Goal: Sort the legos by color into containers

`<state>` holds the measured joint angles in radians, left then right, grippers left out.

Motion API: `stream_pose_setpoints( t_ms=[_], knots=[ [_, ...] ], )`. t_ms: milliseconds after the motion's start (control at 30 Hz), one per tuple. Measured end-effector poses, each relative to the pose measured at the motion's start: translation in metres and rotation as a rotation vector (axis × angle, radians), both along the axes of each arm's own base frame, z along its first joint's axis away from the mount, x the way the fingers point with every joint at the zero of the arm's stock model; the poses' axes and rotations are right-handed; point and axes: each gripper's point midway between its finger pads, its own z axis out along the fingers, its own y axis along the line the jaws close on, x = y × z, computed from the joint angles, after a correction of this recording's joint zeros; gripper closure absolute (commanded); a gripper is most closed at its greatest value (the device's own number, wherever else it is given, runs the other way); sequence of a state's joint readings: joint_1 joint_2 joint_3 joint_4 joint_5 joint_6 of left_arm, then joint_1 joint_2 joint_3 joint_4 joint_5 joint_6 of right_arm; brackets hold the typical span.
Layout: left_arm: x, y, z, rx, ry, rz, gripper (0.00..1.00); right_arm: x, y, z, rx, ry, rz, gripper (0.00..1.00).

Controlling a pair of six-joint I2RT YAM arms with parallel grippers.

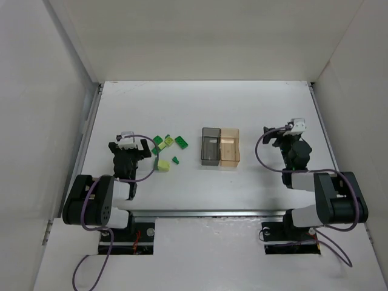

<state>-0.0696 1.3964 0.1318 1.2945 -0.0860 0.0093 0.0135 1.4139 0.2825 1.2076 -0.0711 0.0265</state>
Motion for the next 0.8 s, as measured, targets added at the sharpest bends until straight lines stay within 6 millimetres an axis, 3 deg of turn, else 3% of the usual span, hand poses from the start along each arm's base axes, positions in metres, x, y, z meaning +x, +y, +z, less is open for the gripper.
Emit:
stream_pose_setpoints(
  t_ms=[67,133,233,333,400,433,467,533,600,633,700,733,800],
  knots=[
    [0.000,0.000,0.000,0.000,0.000,0.000,0.00,0.003,0.002,-0.001,-0.006,0.035,0.010,0.00],
    [0.000,0.000,0.000,0.000,0.000,0.000,0.00,0.019,0.005,0.014,-0.022,0.077,0.018,0.00],
    [0.000,-0.003,0.000,0.005,0.000,-0.018,0.00,0.054,0.027,0.084,-0.126,0.021,0.060,0.00],
    [0.001,-0.014,0.012,0.043,-0.011,-0.107,0.00,0.066,0.070,0.168,-0.276,-0.122,0.093,0.00],
    [0.008,-0.031,0.052,0.140,-0.065,-0.242,0.00,0.071,0.101,0.220,-0.367,-0.192,0.104,0.00],
    [0.016,-0.041,0.084,0.190,-0.117,-0.300,0.00,0.077,0.117,0.249,-0.408,-0.225,0.100,0.00],
    [0.026,-0.047,0.130,0.243,-0.199,-0.323,0.00,0.083,0.131,0.278,-0.440,-0.263,0.089,0.00],
    [0.038,-0.047,0.201,0.299,-0.324,-0.296,0.00,0.093,0.154,0.325,-0.482,-0.316,0.032,0.00],
    [0.043,-0.030,0.262,0.335,-0.421,-0.180,0.00,0.102,0.171,0.351,-0.474,-0.338,-0.027,0.00],
    [0.044,-0.020,0.280,0.345,-0.439,-0.117,0.00,0.106,0.183,0.357,-0.444,-0.332,-0.046,0.00],
    [0.046,0.001,0.290,0.350,-0.413,-0.007,0.00,0.114,0.202,0.345,-0.401,-0.276,-0.024,0.00],
    [0.048,0.010,0.285,0.350,-0.375,0.039,0.00,0.120,0.224,0.332,-0.399,-0.246,0.031,0.00],
    [0.049,0.021,0.257,0.354,-0.260,0.087,0.00,0.130,0.257,0.287,-0.416,-0.128,0.160,0.00]
  ],
)
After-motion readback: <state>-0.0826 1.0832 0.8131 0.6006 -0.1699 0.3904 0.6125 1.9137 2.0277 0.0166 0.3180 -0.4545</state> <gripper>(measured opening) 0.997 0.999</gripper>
